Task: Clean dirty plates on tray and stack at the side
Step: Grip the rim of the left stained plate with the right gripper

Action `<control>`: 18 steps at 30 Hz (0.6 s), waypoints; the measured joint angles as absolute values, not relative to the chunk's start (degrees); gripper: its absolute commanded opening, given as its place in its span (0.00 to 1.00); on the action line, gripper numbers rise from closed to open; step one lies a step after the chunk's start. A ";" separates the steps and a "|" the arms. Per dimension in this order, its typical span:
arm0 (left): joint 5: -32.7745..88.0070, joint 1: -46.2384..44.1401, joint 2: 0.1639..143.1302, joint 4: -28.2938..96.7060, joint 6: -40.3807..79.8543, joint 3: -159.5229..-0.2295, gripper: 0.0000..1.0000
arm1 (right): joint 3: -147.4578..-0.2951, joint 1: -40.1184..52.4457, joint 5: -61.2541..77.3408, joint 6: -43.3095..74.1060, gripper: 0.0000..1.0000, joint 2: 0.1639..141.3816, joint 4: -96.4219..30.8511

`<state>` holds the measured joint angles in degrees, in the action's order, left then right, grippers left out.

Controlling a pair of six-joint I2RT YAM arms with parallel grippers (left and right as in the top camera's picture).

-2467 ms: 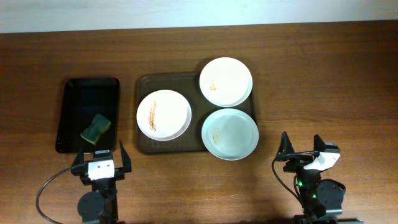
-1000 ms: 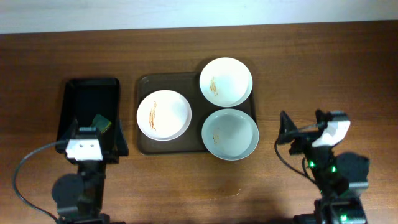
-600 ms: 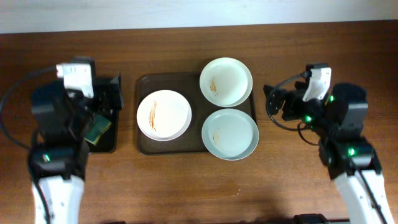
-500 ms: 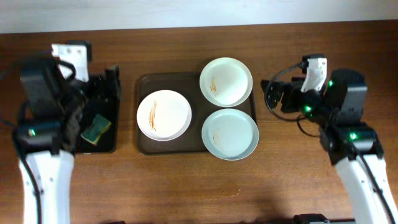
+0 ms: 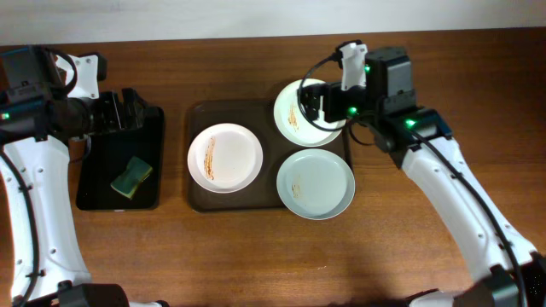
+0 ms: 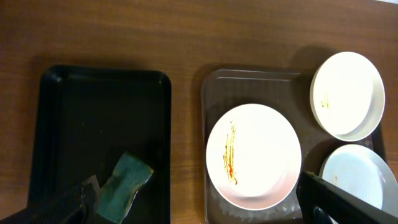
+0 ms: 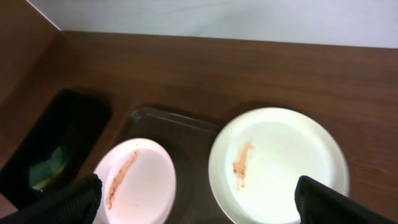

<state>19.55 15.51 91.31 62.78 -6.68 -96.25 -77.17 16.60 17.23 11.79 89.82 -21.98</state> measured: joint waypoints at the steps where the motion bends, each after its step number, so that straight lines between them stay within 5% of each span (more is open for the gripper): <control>1: 19.53 15.51 91.31 62.76 -6.68 -96.25 0.99 | -77.23 17.19 17.45 12.97 0.95 90.78 -20.91; 7: 13.21 15.51 92.23 63.44 -2.70 -96.47 0.99 | -86.83 23.70 13.13 17.43 0.94 97.19 -32.08; 11: 6.83 15.51 95.53 67.46 0.32 -98.59 0.98 | -100.97 26.26 10.76 18.06 0.79 103.70 -40.34; 18: 0.58 15.51 96.66 67.66 2.76 -99.20 0.91 | -102.63 30.72 8.80 22.20 0.60 118.08 -43.03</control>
